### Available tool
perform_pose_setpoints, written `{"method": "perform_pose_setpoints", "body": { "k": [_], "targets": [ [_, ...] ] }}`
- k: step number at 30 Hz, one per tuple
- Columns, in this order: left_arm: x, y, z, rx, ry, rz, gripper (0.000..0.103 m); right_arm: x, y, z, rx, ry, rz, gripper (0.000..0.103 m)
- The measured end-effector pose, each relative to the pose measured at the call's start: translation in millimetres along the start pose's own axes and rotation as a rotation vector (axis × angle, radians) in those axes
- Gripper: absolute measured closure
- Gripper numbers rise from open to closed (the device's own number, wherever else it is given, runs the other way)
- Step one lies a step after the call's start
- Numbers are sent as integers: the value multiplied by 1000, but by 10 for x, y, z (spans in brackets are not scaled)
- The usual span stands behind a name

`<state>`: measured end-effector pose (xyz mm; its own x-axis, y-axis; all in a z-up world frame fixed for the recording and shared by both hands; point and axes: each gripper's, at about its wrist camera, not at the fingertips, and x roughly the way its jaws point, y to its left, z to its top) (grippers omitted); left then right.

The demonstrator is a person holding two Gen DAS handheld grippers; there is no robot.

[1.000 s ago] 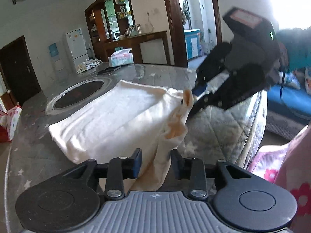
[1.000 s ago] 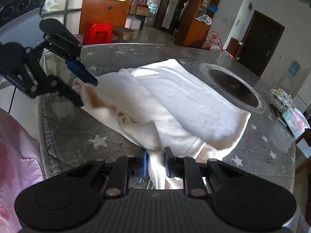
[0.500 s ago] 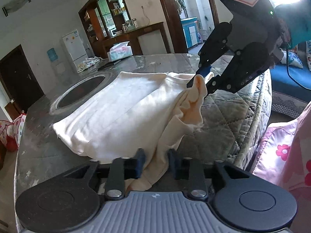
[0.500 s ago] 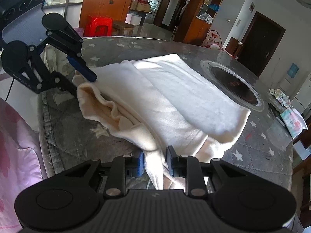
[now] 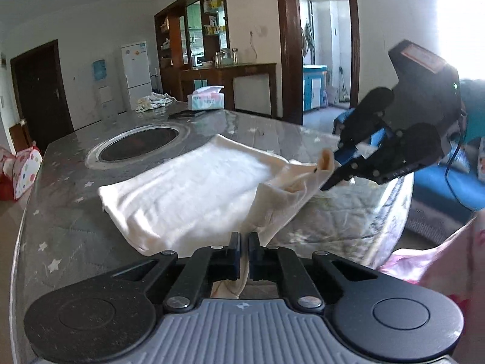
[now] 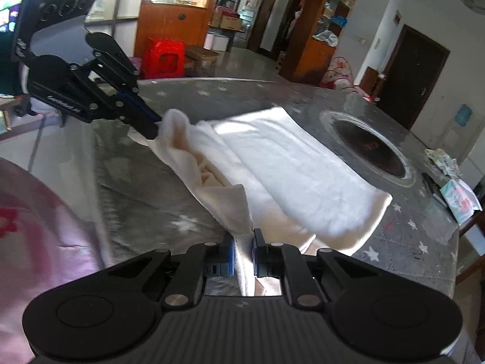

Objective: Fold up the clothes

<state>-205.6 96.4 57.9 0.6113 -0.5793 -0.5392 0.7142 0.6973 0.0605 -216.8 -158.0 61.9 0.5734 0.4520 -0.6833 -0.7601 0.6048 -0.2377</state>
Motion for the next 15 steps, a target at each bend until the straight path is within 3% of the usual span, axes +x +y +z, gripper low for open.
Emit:
{"method": "perform_pose_setpoints", "body": {
  "k": [7,15],
  "targets": [
    [-340,-66,105,-7,-4,0,99,-417,74,199,32,-4,75,95],
    [3,262,495,21,-49,76,99,-273,-421,536,102,-28,22,95]
  ]
}}
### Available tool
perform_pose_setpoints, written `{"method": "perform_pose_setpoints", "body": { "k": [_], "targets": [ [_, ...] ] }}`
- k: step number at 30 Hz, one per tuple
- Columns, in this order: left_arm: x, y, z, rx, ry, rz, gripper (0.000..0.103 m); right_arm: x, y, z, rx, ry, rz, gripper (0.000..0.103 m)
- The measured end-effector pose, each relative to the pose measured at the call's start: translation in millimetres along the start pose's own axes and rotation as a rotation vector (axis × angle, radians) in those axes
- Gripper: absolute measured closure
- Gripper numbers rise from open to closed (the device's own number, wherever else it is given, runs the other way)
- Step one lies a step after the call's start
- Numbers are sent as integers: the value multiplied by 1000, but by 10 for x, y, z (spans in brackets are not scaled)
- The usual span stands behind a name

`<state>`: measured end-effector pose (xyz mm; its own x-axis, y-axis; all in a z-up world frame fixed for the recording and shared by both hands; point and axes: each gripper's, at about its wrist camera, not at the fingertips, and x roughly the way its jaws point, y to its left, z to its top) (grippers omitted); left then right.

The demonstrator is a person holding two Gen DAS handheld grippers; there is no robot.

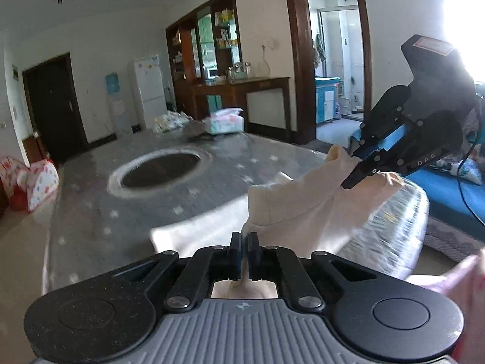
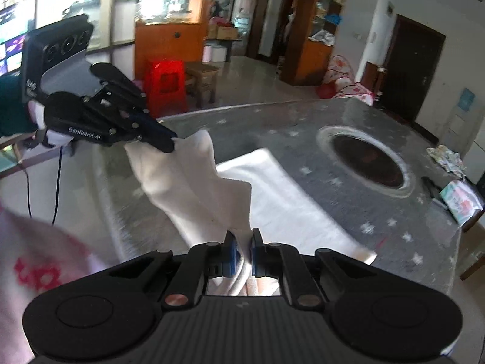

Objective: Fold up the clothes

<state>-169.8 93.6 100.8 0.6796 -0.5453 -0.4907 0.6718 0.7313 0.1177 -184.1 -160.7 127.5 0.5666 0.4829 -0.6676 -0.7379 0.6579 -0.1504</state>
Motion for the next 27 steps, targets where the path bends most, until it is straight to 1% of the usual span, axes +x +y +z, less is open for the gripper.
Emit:
{"method": "perform_pose_setpoints", "body": {
  "k": [4,8,12,16,17,18,21,22,25,27],
  "targets": [
    [370,233,188,15,3,26,99,221,-361,166,26,-2,-30,95],
    [847,493,302,2,36,61,99,614,-712,284,54,26,-58,95],
    [1397,662,280,-10,102,94,99,1085,-995,225,125,72,-70,95],
    [1837,799,126,-67,183,133,98,1472,-1195,62,222,96,-84,94],
    [1885,813,98,-73,193,136,97,1535,-1245,17,250,96,-94,92],
    [1932,827,71,-79,202,139,94,1564,-1292,-19,277,95,-104,88],
    [1891,834,65,-80,194,165,90,1602,-1408,-107,341,85,-137,85],
    [1878,836,63,-80,191,173,87,1574,-1438,-124,357,80,-154,85],
    [1793,877,79,-92,168,209,87,1429,-1512,-154,409,63,-227,84],
    [1709,910,99,-113,148,227,87,1320,-1493,-161,417,42,-235,84]
  ]
}}
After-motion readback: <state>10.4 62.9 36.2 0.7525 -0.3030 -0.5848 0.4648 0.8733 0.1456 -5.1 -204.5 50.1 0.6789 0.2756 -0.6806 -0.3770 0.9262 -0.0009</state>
